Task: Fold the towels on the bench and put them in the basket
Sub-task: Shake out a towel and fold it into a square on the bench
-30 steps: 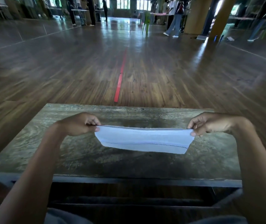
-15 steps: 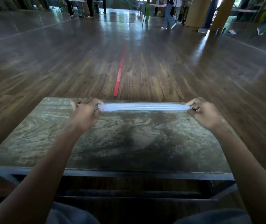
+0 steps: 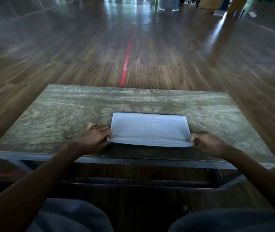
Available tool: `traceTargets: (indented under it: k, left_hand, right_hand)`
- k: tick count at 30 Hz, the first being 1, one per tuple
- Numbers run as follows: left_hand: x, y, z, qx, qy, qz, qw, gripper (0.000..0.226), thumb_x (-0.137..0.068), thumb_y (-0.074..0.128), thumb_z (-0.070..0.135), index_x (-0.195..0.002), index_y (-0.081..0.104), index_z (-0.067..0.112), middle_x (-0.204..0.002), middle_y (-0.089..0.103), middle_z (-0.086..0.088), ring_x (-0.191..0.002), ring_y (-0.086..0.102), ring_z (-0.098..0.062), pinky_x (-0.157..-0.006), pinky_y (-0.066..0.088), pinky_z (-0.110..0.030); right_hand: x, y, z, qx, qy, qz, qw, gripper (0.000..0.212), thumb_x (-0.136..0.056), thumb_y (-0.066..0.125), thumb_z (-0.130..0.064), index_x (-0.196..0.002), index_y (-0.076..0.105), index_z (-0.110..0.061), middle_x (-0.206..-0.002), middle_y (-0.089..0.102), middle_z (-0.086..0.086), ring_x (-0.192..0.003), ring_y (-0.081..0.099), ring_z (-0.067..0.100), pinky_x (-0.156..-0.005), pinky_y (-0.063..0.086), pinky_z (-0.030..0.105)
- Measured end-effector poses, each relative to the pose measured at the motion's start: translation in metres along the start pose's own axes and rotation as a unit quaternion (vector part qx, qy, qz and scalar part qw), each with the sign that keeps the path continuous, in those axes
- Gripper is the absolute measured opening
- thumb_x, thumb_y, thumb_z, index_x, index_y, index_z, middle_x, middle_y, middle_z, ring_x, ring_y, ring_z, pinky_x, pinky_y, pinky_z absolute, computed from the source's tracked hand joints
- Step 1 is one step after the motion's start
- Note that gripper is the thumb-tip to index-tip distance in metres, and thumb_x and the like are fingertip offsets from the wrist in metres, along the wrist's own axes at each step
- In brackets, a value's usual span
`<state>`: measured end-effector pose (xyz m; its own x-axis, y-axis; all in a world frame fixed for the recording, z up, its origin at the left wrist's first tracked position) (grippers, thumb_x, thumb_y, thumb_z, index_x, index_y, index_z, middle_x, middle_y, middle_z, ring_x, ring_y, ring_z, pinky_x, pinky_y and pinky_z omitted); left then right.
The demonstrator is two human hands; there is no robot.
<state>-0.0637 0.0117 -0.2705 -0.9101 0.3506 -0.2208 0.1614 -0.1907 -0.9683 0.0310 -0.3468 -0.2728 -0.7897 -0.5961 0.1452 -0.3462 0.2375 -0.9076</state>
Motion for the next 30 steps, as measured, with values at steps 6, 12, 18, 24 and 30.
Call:
traceTargets:
  k: [6, 12, 18, 24, 30]
  left_hand:
    - [-0.011, -0.033, 0.034, 0.015, 0.004, 0.069, 0.997, 0.022, -0.078, 0.050, 0.041, -0.089, 0.055, 0.023, -0.085, 0.056, 0.011, -0.081, 0.052, -0.010, -0.086, 0.027, -0.028]
    - [-0.077, 0.006, 0.074, 0.078, -0.160, 0.027, 0.984, 0.055, -0.090, 0.026, 0.038, -0.134, 0.044, 0.009, -0.135, 0.050, -0.008, -0.129, 0.041, -0.023, -0.105, 0.022, -0.034]
    - [-0.077, 0.070, 0.072, 0.001, -0.219, -0.079, 0.972, 0.063, -0.097, 0.011, 0.043, -0.150, 0.008, 0.010, -0.159, 0.004, -0.007, -0.147, -0.001, -0.021, -0.116, 0.000, -0.044]
    - [-0.051, 0.057, 0.040, -0.030, -0.226, -0.059, 0.972, 0.083, -0.080, -0.009, 0.049, -0.150, 0.014, 0.011, -0.159, 0.009, -0.007, -0.147, 0.003, -0.020, -0.117, 0.003, -0.043]
    - [-0.023, 0.051, 0.022, 0.003, -0.262, -0.050, 0.964, 0.079, -0.084, -0.004, 0.052, -0.150, 0.014, 0.011, -0.159, 0.009, -0.006, -0.147, 0.003, -0.019, -0.118, 0.010, -0.048]
  right_hand:
    - [-0.002, -0.011, -0.030, 0.105, -0.039, 0.015, 0.994, 0.023, -0.078, 0.050, -0.047, -0.072, 0.058, -0.026, -0.085, 0.052, -0.009, -0.087, 0.051, 0.009, -0.079, 0.038, 0.028]
    - [-0.054, 0.015, -0.091, 0.130, -0.018, 0.091, 0.987, 0.067, -0.080, 0.010, -0.051, -0.111, 0.057, -0.016, -0.117, 0.053, 0.003, -0.116, 0.046, 0.023, -0.094, 0.031, 0.036]
    - [-0.071, 0.066, -0.086, 0.099, 0.055, 0.070, 0.991, 0.082, -0.083, 0.000, -0.060, -0.151, 0.013, -0.015, -0.160, 0.005, 0.006, -0.147, 0.000, 0.018, -0.119, 0.000, 0.038]
    - [-0.059, 0.055, -0.052, 0.120, 0.074, 0.054, 0.988, 0.071, -0.095, 0.018, -0.059, -0.152, 0.003, -0.019, -0.160, -0.004, 0.003, -0.147, -0.008, 0.016, -0.118, -0.006, 0.037]
    - [-0.046, 0.046, -0.025, 0.089, 0.114, 0.051, 0.988, 0.080, -0.091, 0.022, -0.066, -0.152, 0.004, -0.017, -0.160, -0.003, 0.003, -0.147, -0.007, 0.015, -0.119, -0.002, 0.039]
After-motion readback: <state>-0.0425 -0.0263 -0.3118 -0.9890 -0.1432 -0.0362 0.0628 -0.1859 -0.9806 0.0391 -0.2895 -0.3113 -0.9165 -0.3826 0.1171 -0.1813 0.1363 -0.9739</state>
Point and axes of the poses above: each hand's wrist, its own x-axis away from the middle knuckle, its own y-axis out of the palm, z = x × y, the point moved 8 cm from there along -x, towards the middle knuckle
